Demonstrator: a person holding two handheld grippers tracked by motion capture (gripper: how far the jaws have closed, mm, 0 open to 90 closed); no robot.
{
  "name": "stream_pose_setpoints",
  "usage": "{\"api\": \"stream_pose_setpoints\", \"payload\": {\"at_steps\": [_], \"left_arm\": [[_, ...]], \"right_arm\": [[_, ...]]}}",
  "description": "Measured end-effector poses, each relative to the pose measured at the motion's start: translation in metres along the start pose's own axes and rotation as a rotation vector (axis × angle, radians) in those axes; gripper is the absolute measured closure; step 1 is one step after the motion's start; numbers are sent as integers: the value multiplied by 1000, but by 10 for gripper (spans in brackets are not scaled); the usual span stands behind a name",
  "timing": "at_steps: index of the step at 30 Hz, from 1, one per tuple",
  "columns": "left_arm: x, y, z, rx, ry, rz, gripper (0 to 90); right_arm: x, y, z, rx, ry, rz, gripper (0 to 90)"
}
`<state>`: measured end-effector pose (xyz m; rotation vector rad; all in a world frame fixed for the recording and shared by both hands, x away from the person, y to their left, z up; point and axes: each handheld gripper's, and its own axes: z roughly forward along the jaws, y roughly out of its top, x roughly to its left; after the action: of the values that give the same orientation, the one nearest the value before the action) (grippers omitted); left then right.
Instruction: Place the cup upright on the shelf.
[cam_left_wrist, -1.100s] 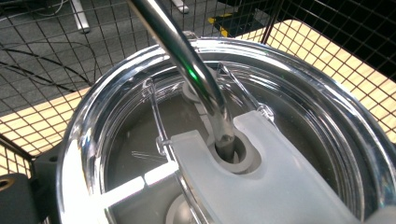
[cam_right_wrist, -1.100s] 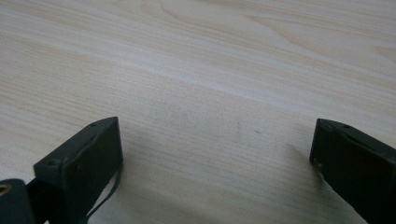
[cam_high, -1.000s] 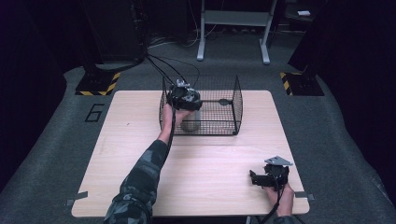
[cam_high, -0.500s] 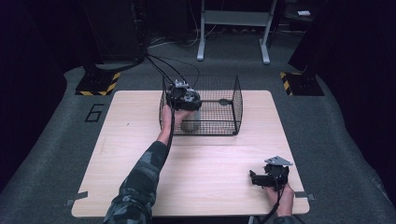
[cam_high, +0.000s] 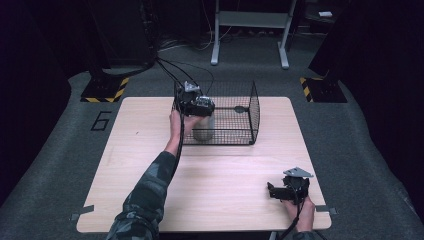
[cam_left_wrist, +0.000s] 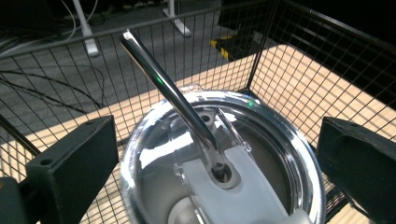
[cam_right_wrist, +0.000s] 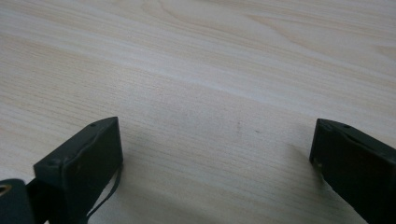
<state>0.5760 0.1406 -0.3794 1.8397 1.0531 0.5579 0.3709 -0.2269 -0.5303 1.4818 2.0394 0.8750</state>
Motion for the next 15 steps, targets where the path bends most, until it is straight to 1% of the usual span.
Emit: {"api": "stream_pose_setpoints", "payload": {"at_steps": [1, 5, 8, 9, 10, 12, 14, 15], "left_arm": [[1, 1, -3, -10, -1, -3, 0], [4, 6, -15, -35, -12, -5, 0], [3, 9, -28, -53, -33, -3, 0], [2, 10, -33, -57, -51, -4, 0], [1, 11, -36, -63, -55, -5, 0], [-1, 12, -46, -73, -79, -3, 0], [-6, 12, -56, -79, -79, 17, 0], [-8, 11, -61, -70, -77, 39, 0]], "right_arm": [[1, 0, 0, -4, -6, 10, 20], [0, 0, 0, -2, -2, 9, 20], [0, 0, 0, 4, 2, 2, 20], [0, 0, 0, 2, 2, 2, 20], [0, 0, 0, 1, 2, 3, 20], [0, 0, 0, 0, 1, 3, 20], [0, 0, 0, 1, 1, 2, 20], [0, 0, 0, 1, 1, 2, 20]]}}
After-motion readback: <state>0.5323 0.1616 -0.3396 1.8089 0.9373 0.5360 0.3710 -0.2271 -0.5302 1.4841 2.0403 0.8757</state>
